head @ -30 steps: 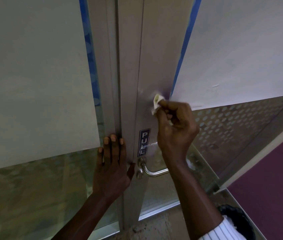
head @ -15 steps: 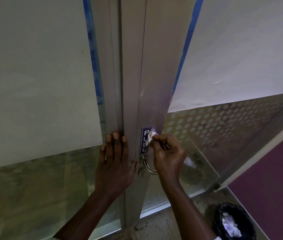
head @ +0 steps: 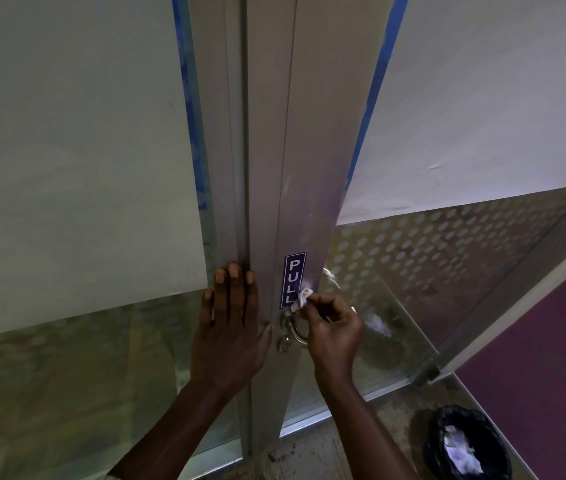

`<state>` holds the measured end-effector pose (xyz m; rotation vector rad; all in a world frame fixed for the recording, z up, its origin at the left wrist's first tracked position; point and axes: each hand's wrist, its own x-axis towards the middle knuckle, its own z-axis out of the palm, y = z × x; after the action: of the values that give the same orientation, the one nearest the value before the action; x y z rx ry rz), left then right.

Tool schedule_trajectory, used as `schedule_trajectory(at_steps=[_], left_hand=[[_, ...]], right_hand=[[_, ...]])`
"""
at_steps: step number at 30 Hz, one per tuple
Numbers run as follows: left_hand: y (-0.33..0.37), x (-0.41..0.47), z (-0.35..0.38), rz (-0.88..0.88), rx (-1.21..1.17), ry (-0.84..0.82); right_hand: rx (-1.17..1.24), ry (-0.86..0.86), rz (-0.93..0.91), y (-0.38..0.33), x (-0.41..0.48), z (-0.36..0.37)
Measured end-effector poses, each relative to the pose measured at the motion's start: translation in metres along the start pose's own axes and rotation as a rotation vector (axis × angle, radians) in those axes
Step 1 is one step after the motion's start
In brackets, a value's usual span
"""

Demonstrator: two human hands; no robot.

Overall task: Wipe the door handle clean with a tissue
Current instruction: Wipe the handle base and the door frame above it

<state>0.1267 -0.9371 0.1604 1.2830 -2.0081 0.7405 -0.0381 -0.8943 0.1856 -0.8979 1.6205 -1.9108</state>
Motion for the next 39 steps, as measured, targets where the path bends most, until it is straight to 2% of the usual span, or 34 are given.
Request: schedule_trajectory(at_steps=[3,9,13,16,20,24,28,31,33,35,39], left_hand=[[0.001,0.0,0.002,0.001,0.008,-0.006],[0.003,-0.001,0.006,-0.024,-0.003,-0.001],[0.002,-0.003,0.007,-0.025,-0.007,-0.001],[0.002,-0.003,0.006,-0.018,-0.004,-0.005],[0.0,-0.003,0.007,-0.005,0.037,0.007],[0.0,0.0,0.004,-0.003,0.017,-0.018],[-0.001,0.001,0.001,0.002,0.023,-0.016],[-0.001,0.001,-0.003,0.012,0.014,-0.008],[-0.001,0.002,-0.005,0.01,0.018,-0.012],[-0.001,0.001,-0.005,0.007,0.02,-0.016],[0.001,0.001,-0.002,0.004,0.024,-0.017]], right_hand=[[0.01,0.01,-0.029,-0.019,0.005,0.001],[0.101,0.035,-0.475,-0.119,0.05,0.021],[0.013,0.025,-0.625,-0.12,0.055,0.023],[-0.076,-0.014,-0.523,-0.071,0.03,0.018],[-0.195,-0.031,-0.176,-0.009,-0.009,0.007],[-0.43,-0.012,-0.198,-0.003,0.001,0.005],[-0.561,0.016,-0.148,-0.005,0.007,-0.008],[-0.69,-0.026,-0.136,-0.006,0.016,-0.017],[-0.666,-0.03,-0.083,-0.01,0.019,-0.015],[-0.52,-0.027,0.001,-0.016,0.018,-0.01],[-0.378,-0.012,-0.064,-0.02,0.014,-0.005]])
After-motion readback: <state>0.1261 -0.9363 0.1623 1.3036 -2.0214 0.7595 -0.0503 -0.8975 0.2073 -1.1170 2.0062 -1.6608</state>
